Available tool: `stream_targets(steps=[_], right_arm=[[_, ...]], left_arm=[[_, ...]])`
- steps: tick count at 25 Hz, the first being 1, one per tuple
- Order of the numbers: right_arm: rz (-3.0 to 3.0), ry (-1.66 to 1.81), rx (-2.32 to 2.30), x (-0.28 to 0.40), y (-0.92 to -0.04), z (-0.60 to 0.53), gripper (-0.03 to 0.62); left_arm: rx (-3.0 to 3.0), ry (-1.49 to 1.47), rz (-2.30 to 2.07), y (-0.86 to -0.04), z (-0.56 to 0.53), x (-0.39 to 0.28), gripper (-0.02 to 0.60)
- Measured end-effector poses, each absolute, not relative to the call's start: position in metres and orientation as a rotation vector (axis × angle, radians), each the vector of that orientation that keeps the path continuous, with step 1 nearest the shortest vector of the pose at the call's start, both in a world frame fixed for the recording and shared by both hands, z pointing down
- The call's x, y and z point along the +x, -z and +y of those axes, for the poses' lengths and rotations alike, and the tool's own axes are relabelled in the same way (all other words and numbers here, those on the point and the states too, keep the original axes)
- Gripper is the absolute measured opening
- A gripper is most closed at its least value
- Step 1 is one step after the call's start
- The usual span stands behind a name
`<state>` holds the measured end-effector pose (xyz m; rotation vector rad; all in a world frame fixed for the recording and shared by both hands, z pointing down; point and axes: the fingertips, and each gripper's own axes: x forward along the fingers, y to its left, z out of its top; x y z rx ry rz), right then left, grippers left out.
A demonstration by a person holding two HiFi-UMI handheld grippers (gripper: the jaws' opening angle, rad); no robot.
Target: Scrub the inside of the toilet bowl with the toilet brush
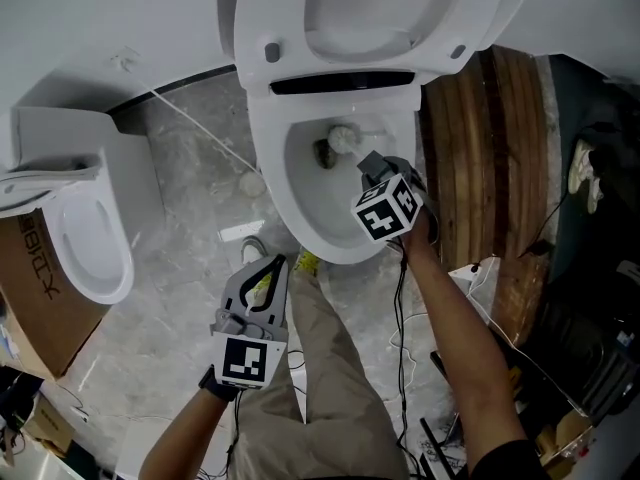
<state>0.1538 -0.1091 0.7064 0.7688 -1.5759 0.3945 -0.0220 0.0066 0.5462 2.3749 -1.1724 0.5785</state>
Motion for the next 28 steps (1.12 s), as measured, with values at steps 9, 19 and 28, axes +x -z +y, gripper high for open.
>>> stream_targets(steps=[9, 19, 28], right_arm=[[-1.634, -0.229, 0.599, 0.137, -0.721, -0.083, 0.15], [-1.571, -0.095, 0.429, 0.126, -0.765, -0.088, 0.152], [-1.433, -0.056, 0.381, 0.148, -0.79, -0.074, 0.15]], left_arm=[[2.397, -0.609, -1.132, -0.547, 0.01, -0.008, 0.01], [2.379, -0.592, -1.15, -0.558, 0.021, -0.001, 0.01], [2.295, -0.636, -1.192, -0.57, 0.027, -0.015, 0.011]])
